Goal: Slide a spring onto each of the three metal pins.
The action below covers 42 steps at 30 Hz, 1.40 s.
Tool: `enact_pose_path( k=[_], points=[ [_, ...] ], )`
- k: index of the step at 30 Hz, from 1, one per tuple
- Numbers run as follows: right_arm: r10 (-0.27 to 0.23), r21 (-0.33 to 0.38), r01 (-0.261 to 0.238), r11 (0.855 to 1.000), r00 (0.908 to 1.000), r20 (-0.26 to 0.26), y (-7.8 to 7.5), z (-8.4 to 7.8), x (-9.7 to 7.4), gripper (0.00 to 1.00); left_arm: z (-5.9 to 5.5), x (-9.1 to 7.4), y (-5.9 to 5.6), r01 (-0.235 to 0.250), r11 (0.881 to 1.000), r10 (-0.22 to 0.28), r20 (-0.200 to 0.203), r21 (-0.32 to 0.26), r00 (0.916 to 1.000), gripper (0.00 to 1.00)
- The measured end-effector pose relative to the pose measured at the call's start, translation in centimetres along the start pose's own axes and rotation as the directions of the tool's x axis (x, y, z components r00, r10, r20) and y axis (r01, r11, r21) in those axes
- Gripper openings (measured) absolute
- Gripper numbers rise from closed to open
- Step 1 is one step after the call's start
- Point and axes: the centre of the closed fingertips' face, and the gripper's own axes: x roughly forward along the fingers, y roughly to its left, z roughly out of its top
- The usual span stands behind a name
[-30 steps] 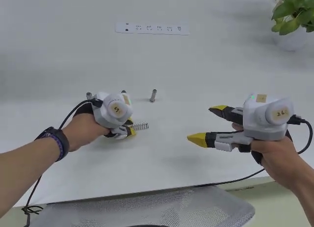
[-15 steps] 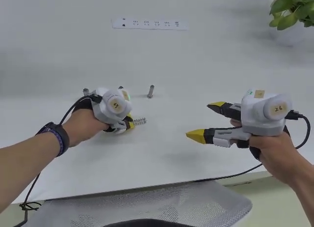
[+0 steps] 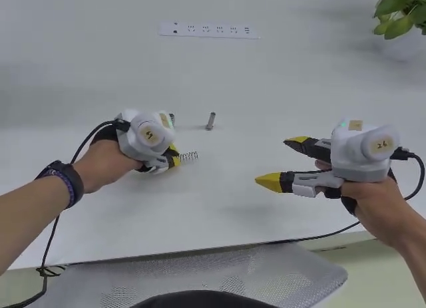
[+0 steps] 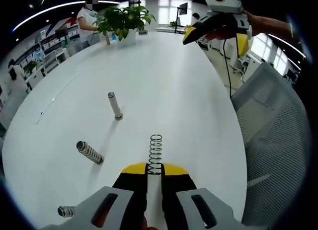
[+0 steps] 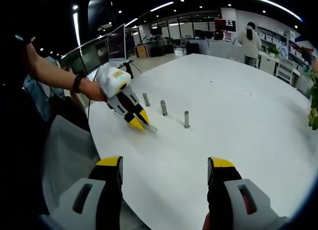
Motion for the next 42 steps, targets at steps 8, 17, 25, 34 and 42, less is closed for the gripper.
enact_pose_path(
  k=[8,17,25,34,42],
  points=[
    [0.02,-0.009,-0.02,1.0,0.9998,0.004,0.6,0.4,0.5,0.68,-0.2,-1.9,0.3,-0.025,1.0,0.025,0.017,0.005,0.9995,0.02],
    [0.042,-0.021,-0.042,0.999,0.9991,0.009,1.1,0.8,0.9,0.67,-0.4,-4.1,0.6,-0.057,0.998,0.057,0.037,0.008,0.9977,0.02],
    [0.061,-0.027,-0.061,0.998,0.9981,0.008,1.4,1.0,1.2,0.67,-0.2,-5.9,0.3,-0.079,0.997,0.078,0.058,0.018,0.9953,0.02],
    [0.092,-0.038,-0.091,0.995,0.9956,0.02,2.0,1.7,1.7,0.65,0.1,-7.4,0.0,-0.096,0.995,0.093,0.074,0.038,0.9929,0.02],
    [0.122,-0.051,-0.121,0.991,0.9921,0.028,2.7,2.3,2.4,0.64,0.9,-8.2,-0.4,-0.101,0.993,0.096,0.086,0.059,0.9917,0.02]
  ],
)
